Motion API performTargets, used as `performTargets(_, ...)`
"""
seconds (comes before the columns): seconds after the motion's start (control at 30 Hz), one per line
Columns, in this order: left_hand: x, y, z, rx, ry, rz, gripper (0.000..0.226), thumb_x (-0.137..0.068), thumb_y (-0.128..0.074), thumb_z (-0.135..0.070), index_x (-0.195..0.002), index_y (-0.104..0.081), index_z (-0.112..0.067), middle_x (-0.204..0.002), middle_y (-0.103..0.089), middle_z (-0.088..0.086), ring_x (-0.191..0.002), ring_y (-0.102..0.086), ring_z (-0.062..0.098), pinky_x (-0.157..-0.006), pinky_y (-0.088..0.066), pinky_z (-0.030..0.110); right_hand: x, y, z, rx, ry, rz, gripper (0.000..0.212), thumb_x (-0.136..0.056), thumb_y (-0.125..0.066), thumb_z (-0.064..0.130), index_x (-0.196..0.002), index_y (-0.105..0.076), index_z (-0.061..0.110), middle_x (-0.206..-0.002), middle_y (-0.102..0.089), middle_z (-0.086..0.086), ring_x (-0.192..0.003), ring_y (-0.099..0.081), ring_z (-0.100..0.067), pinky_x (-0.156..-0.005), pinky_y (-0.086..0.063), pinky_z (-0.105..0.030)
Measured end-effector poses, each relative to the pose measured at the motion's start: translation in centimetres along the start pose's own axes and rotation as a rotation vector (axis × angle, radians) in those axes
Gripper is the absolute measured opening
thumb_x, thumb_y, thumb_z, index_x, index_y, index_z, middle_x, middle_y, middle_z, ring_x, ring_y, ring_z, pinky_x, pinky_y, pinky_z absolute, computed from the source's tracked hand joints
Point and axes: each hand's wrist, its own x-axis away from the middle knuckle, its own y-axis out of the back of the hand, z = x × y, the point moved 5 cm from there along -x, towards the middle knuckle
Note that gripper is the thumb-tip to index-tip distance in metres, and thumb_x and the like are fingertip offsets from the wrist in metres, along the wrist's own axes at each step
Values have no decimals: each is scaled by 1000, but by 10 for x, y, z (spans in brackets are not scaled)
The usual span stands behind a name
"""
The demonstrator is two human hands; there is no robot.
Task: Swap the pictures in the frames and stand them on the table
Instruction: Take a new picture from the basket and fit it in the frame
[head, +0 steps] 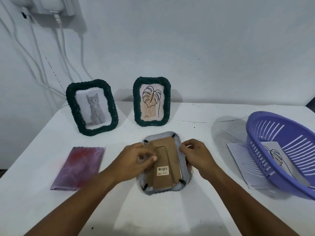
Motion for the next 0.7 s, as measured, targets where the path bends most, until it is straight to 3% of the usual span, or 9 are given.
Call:
performTargets(0.13, -8, 3, -21, 172, 151, -65, 21, -89, -58, -40, -107, -67, -37, -100, -62, -25, -86, -57, -8, -67, -44, 5, 15, 1, 29, -124, 63, 35, 10, -89, -60, 22, -93, -65, 14, -85, -68, -4, -55, -59, -15, -49, -45, -23)
performTargets(0.27, -2, 15, -28, 366, 255, -145, 25, -89, -56, -44, -114, -62, -44, -106, -61, -17, -93, -61, 6, -79, -56, 28, 36, -9, 57, -268, 144, 85, 18, -94, -52, 15, -96, -70, 20, -89, -71, 2, -62, -62, -12, -55, -49, -26)
performTargets(0.37, 6, 31, -30, 491, 291, -166, 26, -88, -54, -50, -112, -54, -58, -108, -61, -8, -92, -66, 14, -76, -59, 36, 50, -18, 70, -336, 234, 134, 23, -95, -50, 13, -103, -67, 26, -94, -73, 9, -73, -61, -11, -62, -50, -26)
performTargets(0.5, 19, 56, -30, 599, 338, -228, 27, -85, -58, -48, -107, -52, -62, -108, -59, -7, -92, -65, 14, -64, -60, 33, 60, -41, 79, -283, 333, 262, 28, -90, -63, 16, -113, -58, 32, -103, -71, 16, -85, -62, -4, -72, -48, -20)
performTargets(0.6, 29, 69, -27, 605, 341, -254, 30, -85, -62, -44, -110, -54, -58, -109, -58, -9, -93, -66, 16, -66, -60, 34, 60, -55, 81, -234, 349, 230, 40, -79, -75, 29, -114, -56, 35, -104, -68, 16, -87, -60, -3, -75, -47, -18)
performTargets(0.7, 39, 76, -22, 576, 340, -246, 27, -90, -58, -37, -113, -57, -50, -109, -59, -8, -90, -65, 12, -59, -57, 24, 61, -68, 82, -115, 394, 212, 50, -76, -76, 39, -120, -51, 37, -108, -62, 15, -95, -55, -5, -75, -47, -18)
